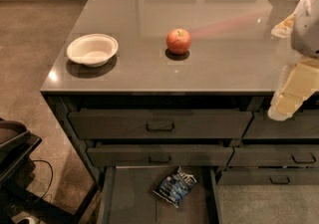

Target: Pick blue chip bag from bottom drawer and place on counter

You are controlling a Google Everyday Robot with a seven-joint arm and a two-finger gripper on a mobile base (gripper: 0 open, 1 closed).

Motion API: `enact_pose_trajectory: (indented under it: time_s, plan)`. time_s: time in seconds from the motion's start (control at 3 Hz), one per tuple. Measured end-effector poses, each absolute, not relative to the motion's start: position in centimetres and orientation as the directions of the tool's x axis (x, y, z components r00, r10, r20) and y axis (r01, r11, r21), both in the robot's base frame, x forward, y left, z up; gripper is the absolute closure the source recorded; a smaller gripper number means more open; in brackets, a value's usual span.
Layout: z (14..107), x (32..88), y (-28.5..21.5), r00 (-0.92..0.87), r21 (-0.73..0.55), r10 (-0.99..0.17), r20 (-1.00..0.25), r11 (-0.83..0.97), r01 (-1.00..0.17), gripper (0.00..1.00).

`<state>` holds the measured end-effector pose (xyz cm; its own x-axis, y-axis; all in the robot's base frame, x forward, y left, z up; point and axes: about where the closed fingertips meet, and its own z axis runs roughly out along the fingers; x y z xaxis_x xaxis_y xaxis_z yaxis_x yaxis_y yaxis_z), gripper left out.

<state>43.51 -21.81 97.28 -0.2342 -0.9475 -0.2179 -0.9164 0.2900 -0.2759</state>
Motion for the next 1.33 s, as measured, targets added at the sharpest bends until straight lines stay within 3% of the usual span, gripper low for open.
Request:
enact_pose_trajectory:
  time_s: [0.67,1.0,1.33]
  plan:
    - [89.9,38.7,-24.5,-0.444,-0.271,-0.83,-0.336,0.537,-0.799,0.0]
    - [82.3,36.2,-26.1,-0.554,-0.191,-0.733,-0.396,0.656,-0.73,0.0]
    - [79.3,35.3,-26.7,-0.577,-0.192,-0.714,-0.395,0.679,-0.709,0.0]
